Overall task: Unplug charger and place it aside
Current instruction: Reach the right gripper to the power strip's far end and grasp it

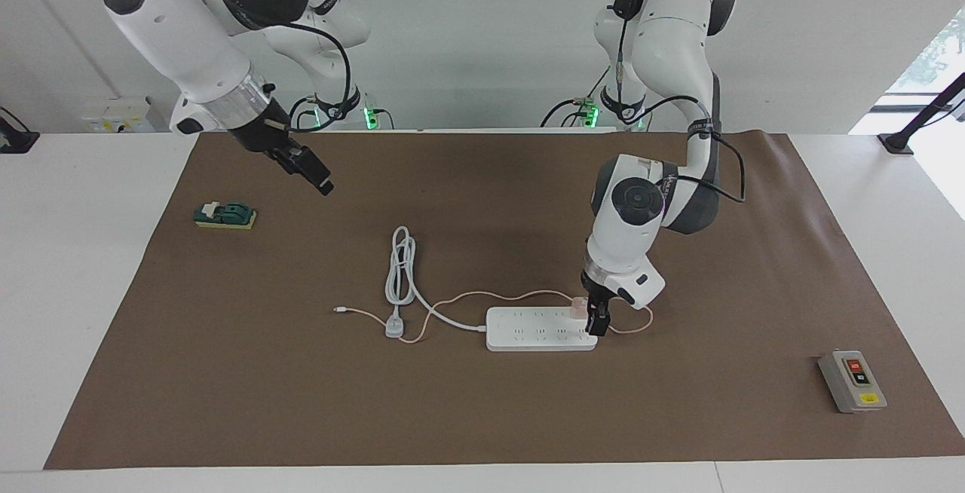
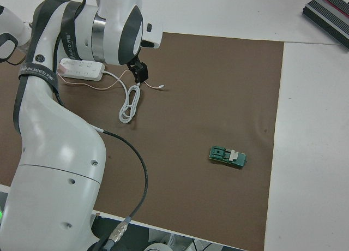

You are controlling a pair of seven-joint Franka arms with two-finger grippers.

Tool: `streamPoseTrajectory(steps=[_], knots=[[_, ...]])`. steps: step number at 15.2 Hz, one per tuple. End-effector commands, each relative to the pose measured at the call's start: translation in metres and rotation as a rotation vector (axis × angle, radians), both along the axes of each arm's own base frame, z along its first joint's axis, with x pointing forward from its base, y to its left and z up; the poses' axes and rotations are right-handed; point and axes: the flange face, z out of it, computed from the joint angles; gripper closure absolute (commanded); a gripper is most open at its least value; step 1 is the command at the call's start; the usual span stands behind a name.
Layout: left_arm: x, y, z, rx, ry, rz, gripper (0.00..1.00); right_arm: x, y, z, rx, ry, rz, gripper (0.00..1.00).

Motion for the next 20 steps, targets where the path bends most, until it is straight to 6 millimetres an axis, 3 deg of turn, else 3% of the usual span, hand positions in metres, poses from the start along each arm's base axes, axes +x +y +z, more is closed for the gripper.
streamPoseTrajectory(steps=[1,3,4,7,12,14,16,18,20], knots=[[-0.003,0.004,0.005,-0.017,-0.011,0.058,0.00,0.021,0.026,-0.030,0.106,0.098,-0.296,0.00],[-0.004,0.004,0.004,-0.014,-0.004,0.057,0.00,0.036,0.042,-0.047,0.200,0.163,-0.487,0.00],[-0.004,0.003,0.003,-0.013,-0.004,0.055,0.00,0.042,0.066,-0.059,0.218,0.172,-0.526,0.00],[-0.004,0.002,0.000,-0.014,-0.003,0.055,0.00,0.058,0.101,-0.086,0.236,0.169,-0.552,0.00],[-0.005,-0.003,-0.002,-0.014,-0.003,0.049,0.00,0.115,0.149,-0.144,0.243,0.258,-0.693,0.00],[-0.005,-0.004,-0.006,-0.012,0.002,0.049,0.00,0.129,0.161,-0.159,0.232,0.269,-0.716,0.00],[-0.006,-0.007,-0.005,-0.015,0.002,0.046,0.00,0.132,0.164,-0.176,0.219,0.277,-0.724,0.00],[-0.007,-0.009,-0.005,-0.016,0.003,0.044,0.01,0.129,0.187,-0.191,0.208,0.269,-0.705,0.00],[-0.007,-0.009,-0.006,-0.023,0.010,0.067,0.09,0.128,0.204,-0.199,0.225,0.227,-0.707,0.00]])
